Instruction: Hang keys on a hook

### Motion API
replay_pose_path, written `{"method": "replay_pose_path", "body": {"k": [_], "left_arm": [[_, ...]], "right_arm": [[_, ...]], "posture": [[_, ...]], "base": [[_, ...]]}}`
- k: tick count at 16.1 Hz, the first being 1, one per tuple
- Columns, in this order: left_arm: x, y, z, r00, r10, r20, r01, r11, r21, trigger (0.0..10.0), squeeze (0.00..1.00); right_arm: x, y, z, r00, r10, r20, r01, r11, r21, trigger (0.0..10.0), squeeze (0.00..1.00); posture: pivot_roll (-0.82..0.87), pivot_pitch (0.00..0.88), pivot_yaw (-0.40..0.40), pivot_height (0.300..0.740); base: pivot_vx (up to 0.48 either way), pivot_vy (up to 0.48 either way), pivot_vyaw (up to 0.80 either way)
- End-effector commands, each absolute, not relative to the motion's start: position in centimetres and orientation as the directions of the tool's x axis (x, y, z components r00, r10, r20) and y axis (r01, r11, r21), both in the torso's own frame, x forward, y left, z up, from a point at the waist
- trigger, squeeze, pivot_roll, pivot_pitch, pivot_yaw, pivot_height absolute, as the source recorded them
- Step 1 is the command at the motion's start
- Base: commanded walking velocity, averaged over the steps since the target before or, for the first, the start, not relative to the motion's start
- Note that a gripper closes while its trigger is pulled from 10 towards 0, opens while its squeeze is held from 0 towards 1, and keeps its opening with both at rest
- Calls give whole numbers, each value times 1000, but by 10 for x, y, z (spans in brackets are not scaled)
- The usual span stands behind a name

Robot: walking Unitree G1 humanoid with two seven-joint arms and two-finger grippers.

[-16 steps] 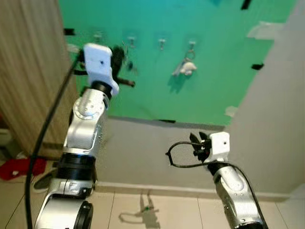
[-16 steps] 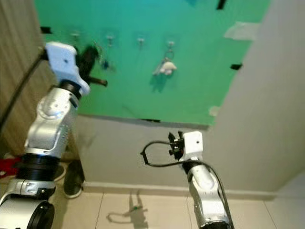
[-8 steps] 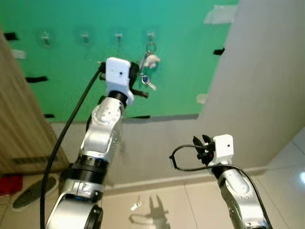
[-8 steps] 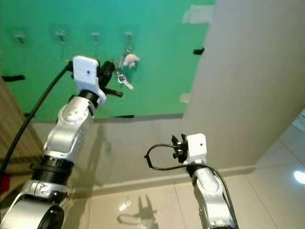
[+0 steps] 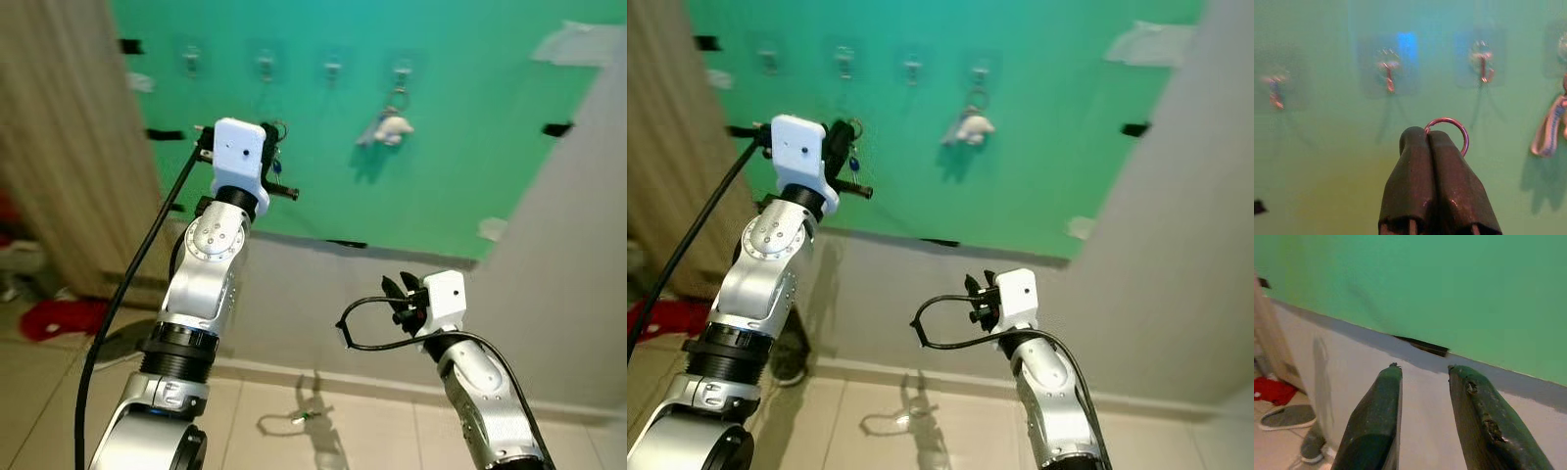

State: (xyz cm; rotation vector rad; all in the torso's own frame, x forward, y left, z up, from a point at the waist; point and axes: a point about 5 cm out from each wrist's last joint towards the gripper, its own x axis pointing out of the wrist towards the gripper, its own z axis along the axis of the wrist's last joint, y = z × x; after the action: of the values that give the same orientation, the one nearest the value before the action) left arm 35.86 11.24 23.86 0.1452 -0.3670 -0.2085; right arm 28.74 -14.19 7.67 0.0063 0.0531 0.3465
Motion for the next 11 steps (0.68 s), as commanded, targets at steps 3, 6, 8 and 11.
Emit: {"method": "replay_pose_path", "body": {"k": [3,6,8,11], "left_arm": [[357,103,241,901,-255,350,178,955,237,10000,0],[357,101,248,890,-253,380,177,958,224,10000,0],[357,105,253,889,-225,399,151,966,209,10000,0],[358,116,266,878,-165,450,74,974,212,10000,0]], "right_arm": [[286,-141,74,936,347,-67,-347,938,16,10000,27],[285,-144,71,946,315,-76,-313,949,38,10000,0],[285,-146,72,948,309,-76,-307,951,39,10000,0],[284,-148,72,945,317,-82,-315,948,37,10000,0]], "posture": [[-46,0,-36,740],[-54,0,-35,740],[-56,0,-38,740],[-58,0,-49,740]], "base": [[303,-369,638],[207,-240,425],[0,0,0],[0,0,0]]}}
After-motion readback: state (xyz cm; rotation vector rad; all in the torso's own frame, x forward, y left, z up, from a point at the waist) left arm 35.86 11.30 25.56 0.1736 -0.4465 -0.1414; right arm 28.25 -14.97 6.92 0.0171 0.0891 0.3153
